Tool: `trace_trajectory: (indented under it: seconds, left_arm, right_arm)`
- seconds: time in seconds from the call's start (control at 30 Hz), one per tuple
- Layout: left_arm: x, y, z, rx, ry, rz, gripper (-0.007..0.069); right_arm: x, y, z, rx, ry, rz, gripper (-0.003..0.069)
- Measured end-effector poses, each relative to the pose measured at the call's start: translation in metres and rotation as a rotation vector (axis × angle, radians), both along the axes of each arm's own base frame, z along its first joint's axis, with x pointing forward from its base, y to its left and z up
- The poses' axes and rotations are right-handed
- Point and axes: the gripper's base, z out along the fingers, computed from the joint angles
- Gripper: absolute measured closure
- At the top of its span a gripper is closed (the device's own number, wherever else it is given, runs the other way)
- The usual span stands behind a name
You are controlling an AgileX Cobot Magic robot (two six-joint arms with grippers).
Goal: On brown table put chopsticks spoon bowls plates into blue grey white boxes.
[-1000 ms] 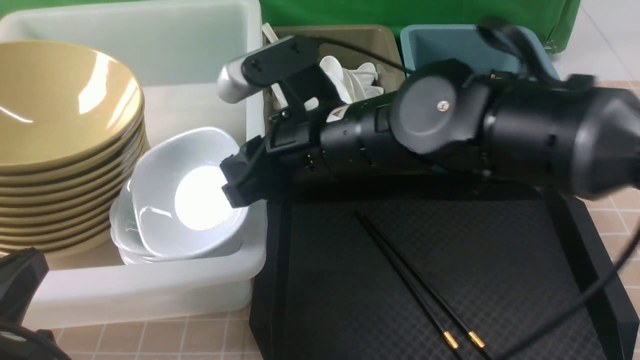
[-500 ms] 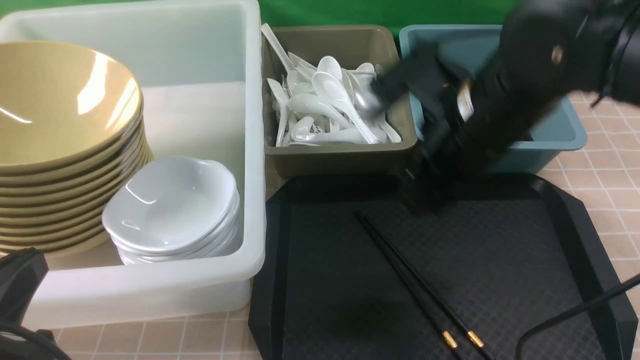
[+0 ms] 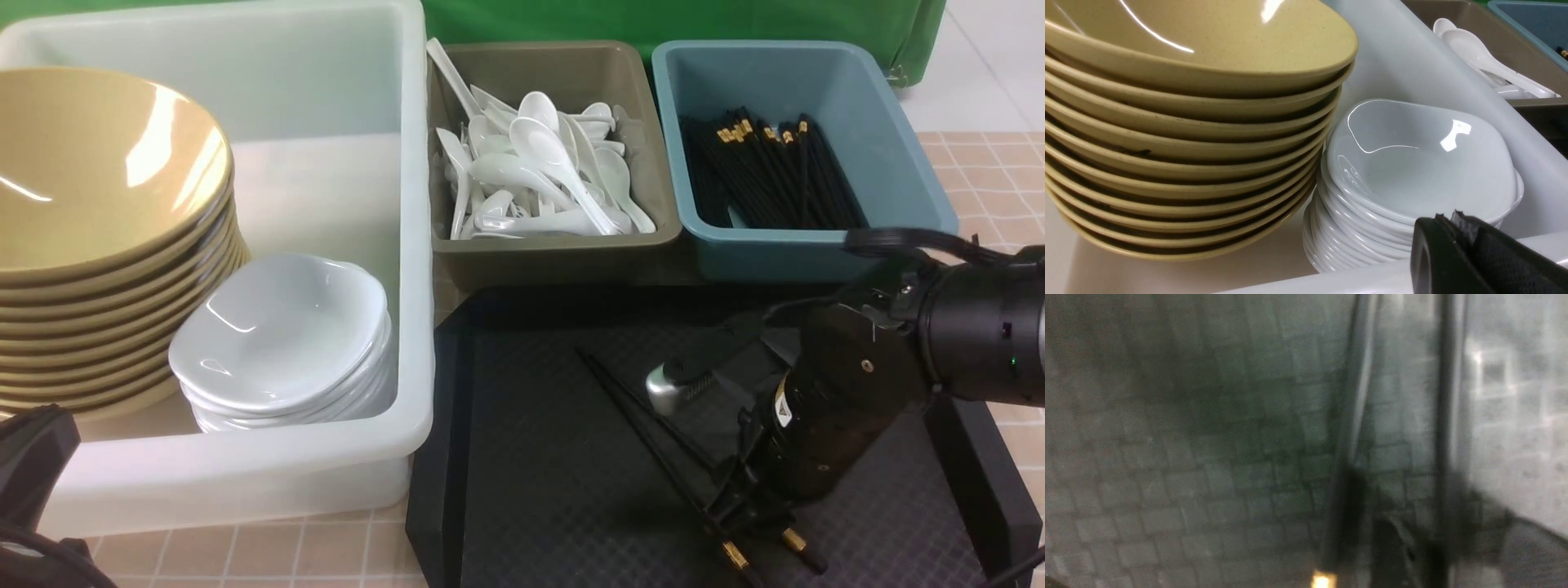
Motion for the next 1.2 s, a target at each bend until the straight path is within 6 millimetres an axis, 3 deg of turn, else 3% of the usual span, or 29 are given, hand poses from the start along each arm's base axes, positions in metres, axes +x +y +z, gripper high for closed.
trace_trajectory:
  seconds: [0.07, 0.2, 0.3, 0.43, 0.47, 0.5, 0.57, 0.67, 0.73, 0.77, 0.83, 0.87, 0.9, 0.97, 1.03, 1.07, 1.13, 1.2]
  left_arm:
    - [0.0, 0.0, 0.0, 0.0, 0.0, 0.0, 0.0623]
    - [0.0, 0.0, 0.0, 0.0, 0.0, 0.0, 0.0623]
    - [0.0, 0.0, 0.0, 0.0, 0.0, 0.0, 0.0623]
    - [0.0, 0.0, 0.0, 0.0, 0.001, 0.0, 0.0623]
    - [0.0, 0.0, 0.0, 0.0, 0.001, 0.0, 0.0623]
    - [0.0, 0.0, 0.0, 0.0, 0.0, 0.0, 0.0623]
    - [0.0, 0.0, 0.0, 0.0, 0.0, 0.0, 0.0623]
    - [0.0, 0.0, 0.0, 0.0, 0.0, 0.0, 0.0623]
    - [0.0, 0.0, 0.0, 0.0, 0.0, 0.0, 0.0623]
    - [0.0, 0.0, 0.0, 0.0, 0.0, 0.0, 0.0623]
    - [0.0, 0.0, 0.0, 0.0, 0.0, 0.0, 0.0623]
    - [0.0, 0.0, 0.0, 0.0, 0.0, 0.0, 0.0623]
    - [0.0, 0.0, 0.0, 0.0, 0.0, 0.0, 0.0623]
    - [0.0, 0.0, 0.0, 0.0, 0.0, 0.0, 0.0623]
    - [0.0, 0.0, 0.0, 0.0, 0.0, 0.0, 0.0623]
    - [0.0, 0.0, 0.0, 0.0, 0.0, 0.0, 0.0623]
    - [0.0, 0.0, 0.0, 0.0, 0.0, 0.0, 0.0623]
    - [0.0, 0.0, 0.0, 0.0, 0.0, 0.0, 0.0623]
  right_arm:
    - [0.0, 0.001, -0.001, 0.0, 0.006, -0.001, 0.0339]
    - [0.001, 0.002, 0.001, 0.0, -0.002, 0.027, 0.0543]
    - [-0.003, -0.003, 0.009, -0.014, -0.021, 0.052, 0.0573]
    - [-0.011, -0.016, 0.059, -0.03, -0.161, 0.102, 0.0573]
    - [-0.011, -0.017, 0.063, -0.029, -0.174, 0.104, 0.0573]
    - [-0.014, -0.023, 0.096, -0.011, -0.311, 0.124, 0.0573]
    - [-0.012, -0.027, 0.126, 0.037, -0.495, 0.128, 0.0573]
    - [0.004, -0.034, 0.163, 0.19, -0.808, 0.062, 0.0573]
    - [0.014, -0.038, 0.17, 0.246, -0.889, 0.034, 0.0573]
    - [0.033, -0.046, 0.173, 0.315, -0.963, -0.026, 0.0573]
    - [0.065, -0.058, 0.168, 0.385, -1.004, -0.116, 0.0566]
    - [0.071, -0.06, 0.169, 0.392, -1.011, -0.13, 0.0561]
    - [0.093, -0.067, 0.157, 0.389, -0.988, -0.191, 0.0531]
    - [0.105, -0.071, 0.15, 0.381, -0.966, -0.229, 0.0498]
    - [0.123, -0.076, 0.137, 0.325, -0.9, -0.303, 0.0403]
    - [0.126, -0.077, 0.131, 0.27, -0.847, -0.338, 0.0344]
    - [0.126, -0.077, 0.128, 0.235, -0.812, -0.358, 0.0309]
    - [0.112, -0.068, 0.121, 0.109, -0.666, -0.378, 0.0263]
